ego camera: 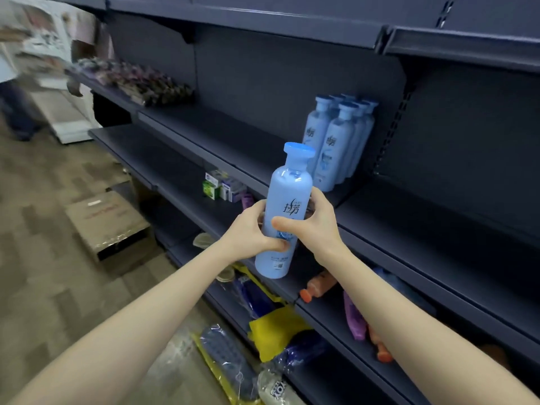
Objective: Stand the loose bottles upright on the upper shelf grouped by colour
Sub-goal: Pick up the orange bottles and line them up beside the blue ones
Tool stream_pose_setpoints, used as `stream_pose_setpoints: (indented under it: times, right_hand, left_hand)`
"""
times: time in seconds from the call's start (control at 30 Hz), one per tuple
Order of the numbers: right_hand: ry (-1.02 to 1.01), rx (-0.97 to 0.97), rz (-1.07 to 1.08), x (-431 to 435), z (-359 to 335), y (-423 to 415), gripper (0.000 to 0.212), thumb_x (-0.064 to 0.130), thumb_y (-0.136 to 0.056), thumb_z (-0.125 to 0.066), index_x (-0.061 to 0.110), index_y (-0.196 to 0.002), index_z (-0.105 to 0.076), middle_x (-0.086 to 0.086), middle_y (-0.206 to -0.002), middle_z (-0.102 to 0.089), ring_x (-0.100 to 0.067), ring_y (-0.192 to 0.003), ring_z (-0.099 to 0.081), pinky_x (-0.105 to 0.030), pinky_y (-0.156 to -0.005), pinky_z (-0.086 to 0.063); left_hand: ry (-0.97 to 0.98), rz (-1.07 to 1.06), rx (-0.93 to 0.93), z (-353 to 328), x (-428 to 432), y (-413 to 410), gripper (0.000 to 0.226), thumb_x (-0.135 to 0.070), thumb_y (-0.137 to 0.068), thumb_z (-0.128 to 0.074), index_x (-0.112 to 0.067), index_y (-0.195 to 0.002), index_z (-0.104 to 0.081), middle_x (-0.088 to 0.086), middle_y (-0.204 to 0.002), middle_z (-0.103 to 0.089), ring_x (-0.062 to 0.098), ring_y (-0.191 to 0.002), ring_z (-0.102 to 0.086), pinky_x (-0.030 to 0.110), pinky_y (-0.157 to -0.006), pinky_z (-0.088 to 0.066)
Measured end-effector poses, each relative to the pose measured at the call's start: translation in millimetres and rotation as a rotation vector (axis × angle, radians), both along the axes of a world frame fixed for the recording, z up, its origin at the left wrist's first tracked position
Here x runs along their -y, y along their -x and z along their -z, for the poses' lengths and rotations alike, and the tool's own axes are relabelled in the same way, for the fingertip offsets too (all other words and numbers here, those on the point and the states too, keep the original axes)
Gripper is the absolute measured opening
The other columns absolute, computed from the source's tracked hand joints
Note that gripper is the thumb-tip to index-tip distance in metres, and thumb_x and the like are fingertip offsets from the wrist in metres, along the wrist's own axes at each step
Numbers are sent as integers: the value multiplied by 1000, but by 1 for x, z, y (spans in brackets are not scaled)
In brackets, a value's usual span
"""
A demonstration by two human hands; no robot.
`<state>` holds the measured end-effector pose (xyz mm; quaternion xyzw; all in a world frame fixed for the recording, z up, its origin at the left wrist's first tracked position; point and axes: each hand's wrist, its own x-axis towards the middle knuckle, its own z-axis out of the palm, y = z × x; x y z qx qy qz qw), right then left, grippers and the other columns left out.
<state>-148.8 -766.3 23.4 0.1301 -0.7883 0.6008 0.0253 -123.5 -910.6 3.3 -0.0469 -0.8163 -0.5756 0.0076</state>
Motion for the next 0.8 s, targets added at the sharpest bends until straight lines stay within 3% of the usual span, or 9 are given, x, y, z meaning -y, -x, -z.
stream_pose_setpoints:
  times: [0.07,0.23,0.37,0.5,0.63,0.8]
  right_hand:
    - [-3,-14,-8,11,0,7,61,6,-58,-82,17,-112,-56,2,-101,-66,-16,-97,-65,-42,-82,-56]
    - [3,-23,-5,23,-6,28,59,5,-61,-82,20,-110,-54,12,-94,-63,-4,-90,-63,-26,-74,-55]
    - [11,-6,2,21,-13,53,56,4,-61,-80,23,-106,-53,14,-90,-61,2,-83,-60,-15,-66,-50]
    - [0,-11,24,14,-19,82,53,6,-61,-80,27,-101,-53,12,-89,-64,0,-83,-62,-20,-69,-52]
    - [-17,-25,51,6,-27,114,50,8,-62,-79,27,-99,-52,13,-86,-63,6,-76,-58,-14,-64,-48]
    - [-40,-31,85,-1,-31,148,54,10,-61,-79,23,-106,-52,13,-88,-64,9,-77,-56,-11,-62,-45]
  left_hand:
    - [-6,-15,5,-1,9,5,78,-35,-42,-76,-22,-115,-53,-4,-106,-67,13,-94,-67,42,-85,-55]
    - [-14,-16,14,-3,20,30,69,-18,-52,-77,-19,-116,-53,-2,-107,-68,15,-95,-67,43,-86,-55]
    - [-37,-3,19,-5,18,60,68,-16,-52,-77,-17,-115,-53,-1,-107,-68,16,-96,-67,43,-87,-55]
    - [-24,16,16,-9,14,95,73,-26,-47,-78,-22,-116,-54,-3,-110,-67,17,-100,-66,45,-87,-54]
    - [-28,17,-17,-17,3,129,62,-14,-53,-76,-27,-109,-55,-4,-106,-69,13,-97,-66,39,-87,-55]
    - [-61,3,-39,-20,-7,165,67,-12,-51,-76,-25,-113,-53,-3,-108,-68,14,-97,-67,38,-86,-55]
